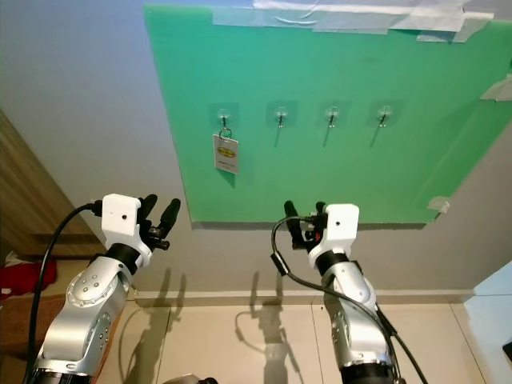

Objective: Hang keys on a hook

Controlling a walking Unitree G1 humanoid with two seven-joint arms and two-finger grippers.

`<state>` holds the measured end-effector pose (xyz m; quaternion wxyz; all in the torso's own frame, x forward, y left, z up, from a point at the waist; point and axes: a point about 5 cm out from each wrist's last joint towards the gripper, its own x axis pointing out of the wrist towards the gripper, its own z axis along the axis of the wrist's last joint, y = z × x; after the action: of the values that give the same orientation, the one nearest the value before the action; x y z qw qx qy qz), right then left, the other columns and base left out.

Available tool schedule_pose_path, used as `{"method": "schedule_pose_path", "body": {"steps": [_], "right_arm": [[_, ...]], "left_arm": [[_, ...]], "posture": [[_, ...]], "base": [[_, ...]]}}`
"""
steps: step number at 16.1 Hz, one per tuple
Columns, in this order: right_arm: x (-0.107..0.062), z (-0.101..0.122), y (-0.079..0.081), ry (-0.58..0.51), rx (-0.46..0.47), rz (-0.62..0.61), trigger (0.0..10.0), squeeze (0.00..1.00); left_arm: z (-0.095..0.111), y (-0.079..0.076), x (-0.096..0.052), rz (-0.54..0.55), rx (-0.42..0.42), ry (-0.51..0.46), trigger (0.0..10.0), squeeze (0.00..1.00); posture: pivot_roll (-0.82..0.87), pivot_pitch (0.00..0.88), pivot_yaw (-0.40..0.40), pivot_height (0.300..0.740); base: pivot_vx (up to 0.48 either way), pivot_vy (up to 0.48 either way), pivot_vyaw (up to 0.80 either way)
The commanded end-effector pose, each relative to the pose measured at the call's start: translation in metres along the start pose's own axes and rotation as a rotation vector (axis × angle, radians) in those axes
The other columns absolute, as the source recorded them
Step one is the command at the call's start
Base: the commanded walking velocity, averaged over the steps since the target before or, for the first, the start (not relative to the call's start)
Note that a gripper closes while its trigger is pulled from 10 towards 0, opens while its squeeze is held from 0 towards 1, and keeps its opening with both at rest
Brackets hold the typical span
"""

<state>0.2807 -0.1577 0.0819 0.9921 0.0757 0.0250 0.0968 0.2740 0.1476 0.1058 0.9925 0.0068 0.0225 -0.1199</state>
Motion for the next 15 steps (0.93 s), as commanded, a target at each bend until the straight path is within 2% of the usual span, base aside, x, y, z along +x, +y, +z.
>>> {"method": "schedule_pose_path", "body": {"steps": [1,6,7,15], "right_arm": [[0.004,0.001,0.0,0.018,-0.004,-0.003,10.0,0.0],[0.013,0.0,0.003,0.027,-0.016,0.017,10.0,0.0],[0.013,0.0,0.005,0.031,-0.036,0.03,10.0,0.0],[0.015,-0.004,0.004,0.05,-0.028,0.041,10.0,0.0]], "left_arm": [[0.007,0.005,0.002,0.014,0.008,-0.013,10.0,0.0],[0.01,0.003,0.011,0.002,0.016,-0.003,10.0,0.0],[0.011,0.002,0.013,-0.006,0.022,-0.009,10.0,0.0],[0.011,-0.002,0.019,-0.013,0.049,-0.005,10.0,0.0]], "posture": [[-0.03,0.0,0.052,0.74],[-0.03,0.0,0.055,0.74],[-0.03,0.0,0.058,0.74],[-0.04,0.0,0.064,0.74]], "base": [[0.0,0.48,0.0],[0.0,0.48,0.0],[0.0,0.48,0.77],[0.0,0.0,0.73]]}}
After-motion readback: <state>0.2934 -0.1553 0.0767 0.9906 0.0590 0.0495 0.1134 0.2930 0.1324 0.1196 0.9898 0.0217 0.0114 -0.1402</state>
